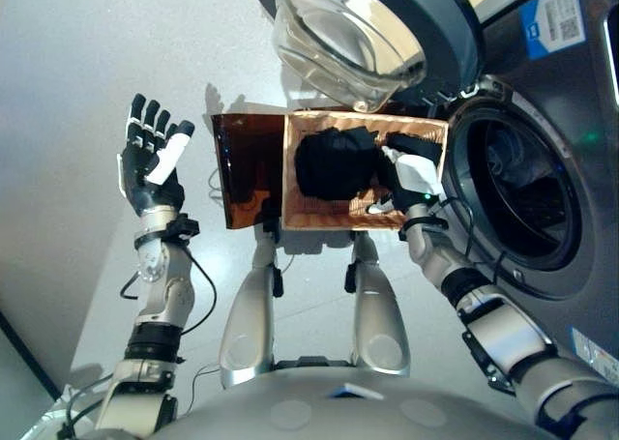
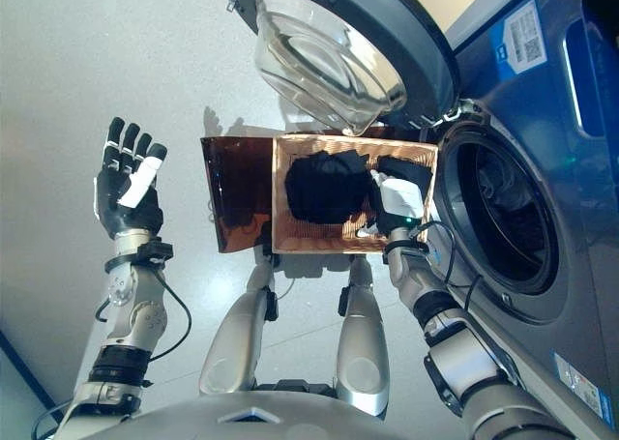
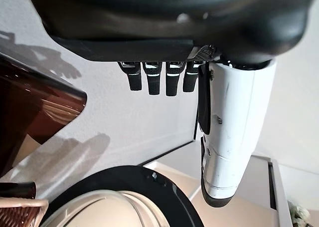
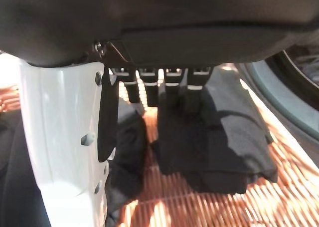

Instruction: Pick up the clothes and place them into the washing machine

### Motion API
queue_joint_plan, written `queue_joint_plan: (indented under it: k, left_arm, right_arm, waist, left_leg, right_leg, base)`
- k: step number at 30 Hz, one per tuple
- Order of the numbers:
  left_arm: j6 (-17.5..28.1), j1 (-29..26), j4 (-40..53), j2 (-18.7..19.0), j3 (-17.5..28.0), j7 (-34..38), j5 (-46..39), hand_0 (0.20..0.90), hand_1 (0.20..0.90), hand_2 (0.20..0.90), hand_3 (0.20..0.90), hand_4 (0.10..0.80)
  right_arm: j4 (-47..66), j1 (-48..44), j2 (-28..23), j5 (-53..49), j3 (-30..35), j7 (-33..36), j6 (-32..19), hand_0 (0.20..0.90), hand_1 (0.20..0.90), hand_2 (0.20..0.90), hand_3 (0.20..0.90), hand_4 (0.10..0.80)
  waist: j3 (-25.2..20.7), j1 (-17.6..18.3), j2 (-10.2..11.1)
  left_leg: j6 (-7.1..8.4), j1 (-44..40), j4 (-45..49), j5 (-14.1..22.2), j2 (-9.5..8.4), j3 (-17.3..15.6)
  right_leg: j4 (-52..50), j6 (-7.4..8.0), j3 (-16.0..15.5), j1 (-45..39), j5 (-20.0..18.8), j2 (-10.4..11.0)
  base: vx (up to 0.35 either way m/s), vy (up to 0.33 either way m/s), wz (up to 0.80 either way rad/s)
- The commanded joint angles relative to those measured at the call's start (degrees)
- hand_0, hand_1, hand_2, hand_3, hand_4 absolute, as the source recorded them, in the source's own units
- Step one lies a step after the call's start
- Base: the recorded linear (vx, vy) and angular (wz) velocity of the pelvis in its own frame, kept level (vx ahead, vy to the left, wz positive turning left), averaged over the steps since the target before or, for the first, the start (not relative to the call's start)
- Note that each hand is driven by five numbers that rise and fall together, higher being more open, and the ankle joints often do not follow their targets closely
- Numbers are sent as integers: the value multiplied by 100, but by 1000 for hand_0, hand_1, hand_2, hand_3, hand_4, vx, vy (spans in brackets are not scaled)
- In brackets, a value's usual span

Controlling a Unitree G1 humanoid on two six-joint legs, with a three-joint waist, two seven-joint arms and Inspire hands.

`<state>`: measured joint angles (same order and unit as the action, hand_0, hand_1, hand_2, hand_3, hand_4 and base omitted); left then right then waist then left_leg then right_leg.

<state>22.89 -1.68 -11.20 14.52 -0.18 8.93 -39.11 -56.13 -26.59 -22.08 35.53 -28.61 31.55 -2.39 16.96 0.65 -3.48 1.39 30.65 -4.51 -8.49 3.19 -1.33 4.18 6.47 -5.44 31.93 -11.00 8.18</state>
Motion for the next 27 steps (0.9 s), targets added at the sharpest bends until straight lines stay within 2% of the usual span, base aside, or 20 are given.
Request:
queue_joint_plan:
  k: [1, 12, 17, 22, 27]
  left_arm:
    - [636, 236, 685, 403, 318, 2, 89, 900, 900, 900, 900, 800]
    - [636, 229, 708, 477, 322, 6, 85, 900, 900, 900, 900, 800]
    - [628, 269, 731, 500, 459, 10, 72, 900, 900, 900, 900, 800]
    - [640, 278, 665, 484, 492, -15, 96, 900, 900, 900, 900, 800]
    - [692, 234, 547, 408, 475, -5, 151, 900, 900, 900, 900, 800]
  right_arm:
    - [-129, -97, -229, -25, 201, 473, 140, 900, 900, 900, 900, 800]
    - [-268, -344, -471, -133, 397, 671, 251, 900, 900, 900, 900, 800]
    - [-99, -428, -661, -168, 578, 768, 294, 900, 900, 900, 900, 800]
    - [421, -250, -840, -201, 796, 863, 203, 900, 900, 900, 900, 800]
    - [1059, 208, -847, -342, 1018, 892, -120, 900, 900, 900, 900, 800]
  waist:
    - [-408, -26, 99]
    - [-378, -35, 66]
    - [-310, -23, 42]
    - [-315, 11, 55]
    - [-430, 100, 95]
  left_leg:
    - [519, 138, -49, 124, 77, 13]
    - [513, 255, -49, 132, 92, 2]
    - [513, 327, -49, 128, 96, -29]
    - [512, 359, -49, 128, 120, -61]
    - [492, 302, -49, 171, 155, -80]
  right_leg:
    - [-186, 219, -41, 616, -155, 280]
    - [-175, 223, -12, 750, -176, 286]
    - [-173, 218, 23, 850, -191, 270]
    - [-178, 221, 51, 900, -191, 257]
    - [-189, 232, 64, 885, -166, 244]
  base:
    - [0, 0, 0]
    - [0, 0, 0]
    - [0, 0, 0]
    - [7, -7, -2]
    - [19, 1, -1]
